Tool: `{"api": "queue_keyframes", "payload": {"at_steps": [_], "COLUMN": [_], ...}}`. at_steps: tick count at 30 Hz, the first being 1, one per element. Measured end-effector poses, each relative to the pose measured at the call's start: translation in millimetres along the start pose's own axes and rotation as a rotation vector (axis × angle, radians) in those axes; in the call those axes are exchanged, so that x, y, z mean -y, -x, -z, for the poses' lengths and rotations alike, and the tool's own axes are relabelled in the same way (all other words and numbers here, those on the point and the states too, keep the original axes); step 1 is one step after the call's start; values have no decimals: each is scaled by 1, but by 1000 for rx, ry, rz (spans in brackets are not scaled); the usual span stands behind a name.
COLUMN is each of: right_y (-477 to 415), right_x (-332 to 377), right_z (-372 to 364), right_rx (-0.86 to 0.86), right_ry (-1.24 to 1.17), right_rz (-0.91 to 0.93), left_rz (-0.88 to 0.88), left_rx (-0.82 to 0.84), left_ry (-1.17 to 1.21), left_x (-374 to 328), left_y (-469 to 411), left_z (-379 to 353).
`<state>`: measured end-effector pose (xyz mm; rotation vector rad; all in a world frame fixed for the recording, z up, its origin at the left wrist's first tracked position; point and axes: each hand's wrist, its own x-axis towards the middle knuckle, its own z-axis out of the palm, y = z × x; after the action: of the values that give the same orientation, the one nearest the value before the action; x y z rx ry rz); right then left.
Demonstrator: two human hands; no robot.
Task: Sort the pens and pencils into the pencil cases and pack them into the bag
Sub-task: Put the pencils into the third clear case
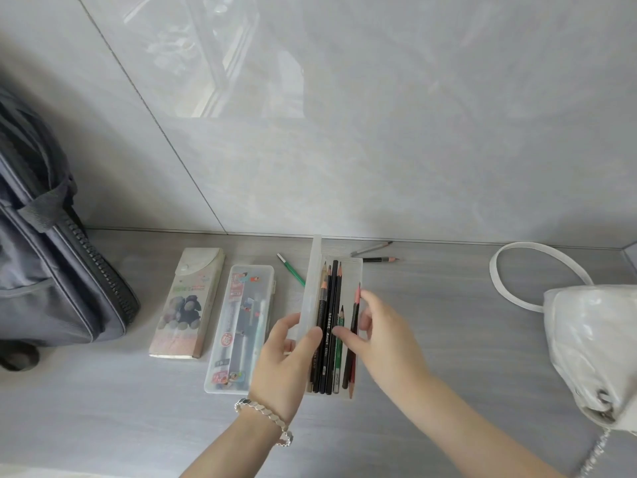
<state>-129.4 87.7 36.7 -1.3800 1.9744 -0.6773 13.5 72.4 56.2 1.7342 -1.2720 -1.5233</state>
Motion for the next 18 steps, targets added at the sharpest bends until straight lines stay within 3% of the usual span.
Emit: {"api": "queue_keyframes", "payload": {"at_steps": [11, 18], "right_y": [-1, 1], "right_x": [8, 9], "right_z": [-25, -29], "right_rx": [-92, -97], "right_ry": [38, 15], "right_rz": [177, 124], "left_rz": [-3, -8], "left_rx": [-20, -12], "left_ry": [37, 46], "left_x": [-2, 3], "left_y": [2, 0], "left_z": [-6, -5]}}
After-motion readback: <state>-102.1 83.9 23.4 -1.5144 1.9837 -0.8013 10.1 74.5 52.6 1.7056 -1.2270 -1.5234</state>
